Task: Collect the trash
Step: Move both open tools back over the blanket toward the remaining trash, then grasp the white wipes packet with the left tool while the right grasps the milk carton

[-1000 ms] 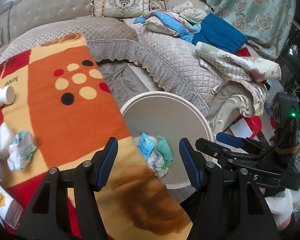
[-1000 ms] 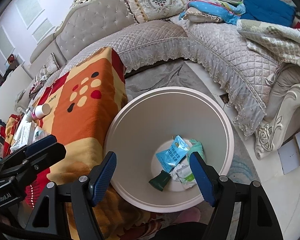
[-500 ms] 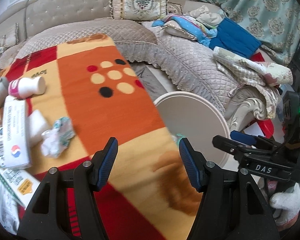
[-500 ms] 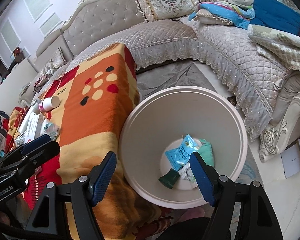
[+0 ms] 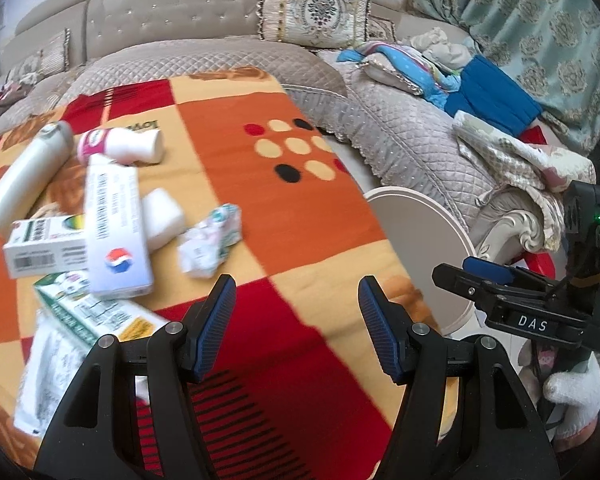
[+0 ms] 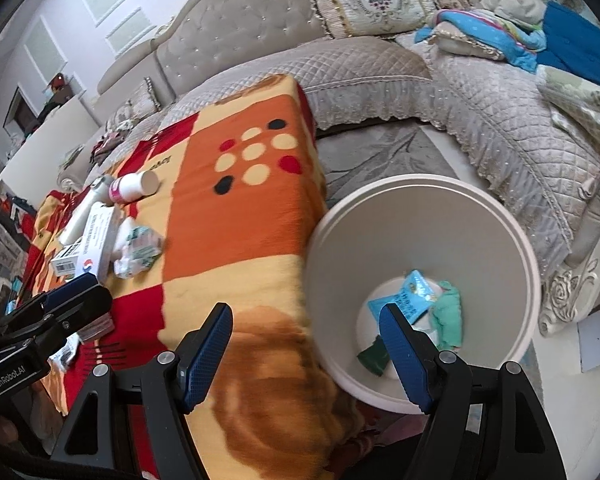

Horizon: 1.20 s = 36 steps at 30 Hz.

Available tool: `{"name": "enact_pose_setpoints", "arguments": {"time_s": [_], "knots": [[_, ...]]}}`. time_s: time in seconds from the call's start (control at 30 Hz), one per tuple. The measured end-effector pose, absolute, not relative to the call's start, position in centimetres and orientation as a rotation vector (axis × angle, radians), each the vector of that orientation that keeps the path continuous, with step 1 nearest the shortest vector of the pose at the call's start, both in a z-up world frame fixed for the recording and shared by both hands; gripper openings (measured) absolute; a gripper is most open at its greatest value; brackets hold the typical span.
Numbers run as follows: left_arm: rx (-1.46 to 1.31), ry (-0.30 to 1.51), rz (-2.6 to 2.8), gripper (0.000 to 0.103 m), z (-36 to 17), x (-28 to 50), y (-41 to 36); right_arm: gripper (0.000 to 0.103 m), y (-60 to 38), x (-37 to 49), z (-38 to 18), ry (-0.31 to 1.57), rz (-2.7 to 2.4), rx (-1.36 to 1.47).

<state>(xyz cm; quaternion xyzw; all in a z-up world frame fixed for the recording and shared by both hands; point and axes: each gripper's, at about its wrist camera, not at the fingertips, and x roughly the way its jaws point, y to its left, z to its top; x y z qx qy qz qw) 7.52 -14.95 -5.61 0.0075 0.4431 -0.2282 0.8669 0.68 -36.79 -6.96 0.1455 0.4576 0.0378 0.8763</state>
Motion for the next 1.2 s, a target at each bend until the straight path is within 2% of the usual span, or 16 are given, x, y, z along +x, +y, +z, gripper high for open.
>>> {"name": "enact_pose_setpoints", "arguments": {"time_s": [0.57,0.87,1.2], "knots": [[-0.038,0.948,-0.351,0.062,-5.0,5.4,-3.6,0.074,-30.6,2.2,-7.3,0.991,0.199,0.239],[-0.095,1.021,-0.248,0.062,-7.0,5.3,2.5,0.074,-27.8,2.9,-7.3,1.005,0.25,0.207],[0.007,1.036,-0.253,0.063,-8.9,5.7,2.4,0.074,-25.3,3.5,-7.7,1.035,0.287,0.174]]}}
